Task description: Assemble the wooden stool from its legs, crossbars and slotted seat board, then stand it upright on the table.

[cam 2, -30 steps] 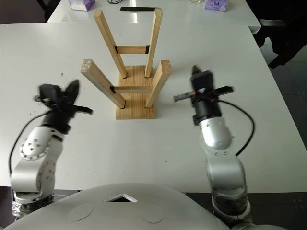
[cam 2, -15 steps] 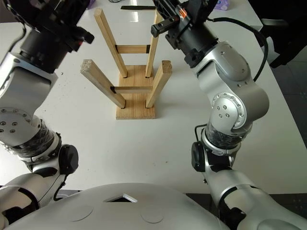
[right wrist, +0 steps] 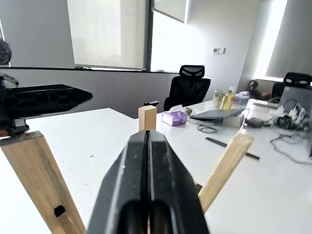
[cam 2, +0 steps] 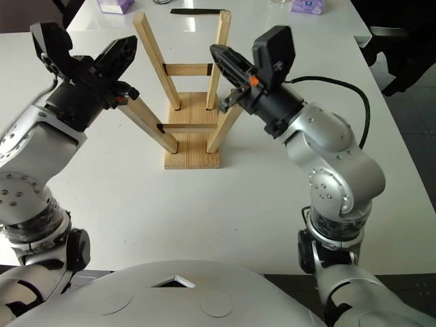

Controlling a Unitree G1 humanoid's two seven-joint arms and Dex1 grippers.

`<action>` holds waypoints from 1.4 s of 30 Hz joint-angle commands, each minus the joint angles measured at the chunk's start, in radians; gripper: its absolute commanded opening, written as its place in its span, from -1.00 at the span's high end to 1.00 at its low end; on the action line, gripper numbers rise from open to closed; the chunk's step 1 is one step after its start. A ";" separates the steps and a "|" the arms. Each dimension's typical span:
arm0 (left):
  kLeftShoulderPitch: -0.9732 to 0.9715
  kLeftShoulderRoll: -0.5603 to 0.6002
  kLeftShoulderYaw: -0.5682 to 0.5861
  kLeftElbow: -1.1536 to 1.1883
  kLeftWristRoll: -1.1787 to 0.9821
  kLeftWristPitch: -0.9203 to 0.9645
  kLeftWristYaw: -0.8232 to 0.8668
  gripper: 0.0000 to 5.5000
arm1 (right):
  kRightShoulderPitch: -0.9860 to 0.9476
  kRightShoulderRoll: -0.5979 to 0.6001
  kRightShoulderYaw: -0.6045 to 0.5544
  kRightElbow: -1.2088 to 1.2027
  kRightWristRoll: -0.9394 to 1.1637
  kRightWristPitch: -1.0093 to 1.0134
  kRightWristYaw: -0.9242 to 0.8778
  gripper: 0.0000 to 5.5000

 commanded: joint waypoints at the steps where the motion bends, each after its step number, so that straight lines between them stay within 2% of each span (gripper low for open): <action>1: 0.120 -0.017 -0.107 0.052 0.051 0.032 -0.033 0.99 | 0.022 0.016 0.027 0.109 0.019 0.023 0.024 1.00; 6: 0.032 -0.044 -0.027 0.007 0.012 -0.095 -0.045 0.99 | -0.152 0.094 -0.175 0.141 0.219 0.041 -0.053 1.00; 9: -0.060 -0.016 0.145 0.048 -0.047 -0.212 -0.030 0.99 | -0.264 0.089 -0.300 0.234 0.311 0.048 -0.105 1.00; 11: -0.077 0.027 0.258 0.143 -0.088 -0.245 -0.025 0.99 | -0.275 0.032 -0.315 0.318 0.266 0.030 -0.089 1.00; 13: 0.009 0.097 0.311 0.219 -0.096 -0.221 -0.142 0.99 | -0.221 -0.052 -0.251 0.422 0.151 -0.050 0.005 1.00; 18: 0.495 0.279 0.150 0.196 0.063 -0.183 -0.687 0.99 | -0.046 -0.181 -0.016 0.618 -0.021 -0.276 0.375 1.00; 21: 0.666 0.366 0.045 0.169 0.199 -0.230 -0.849 0.99 | -0.048 -0.183 0.051 0.753 -0.101 -0.419 0.494 1.00; 23: 0.686 0.393 -0.027 0.191 0.284 -0.270 -0.922 0.99 | -0.089 -0.161 0.075 0.870 -0.139 -0.499 0.546 1.00; 27: 0.584 0.353 -0.162 0.266 0.420 -0.327 -0.962 0.99 | -0.174 -0.125 0.125 1.036 -0.181 -0.622 0.688 1.00; 32: 0.360 0.241 -0.276 0.416 0.565 -0.347 -0.879 0.99 | -0.232 -0.097 0.168 1.119 -0.190 -0.673 0.861 1.00; 38: 0.267 0.180 -0.280 0.502 0.637 -0.364 -0.850 0.99 | -0.120 -0.111 0.222 0.981 -0.194 -0.672 0.943 1.00; 42: 0.271 0.165 -0.260 0.512 0.657 -0.364 -0.834 0.99 | 0.002 -0.088 0.249 0.806 -0.200 -0.620 0.853 1.00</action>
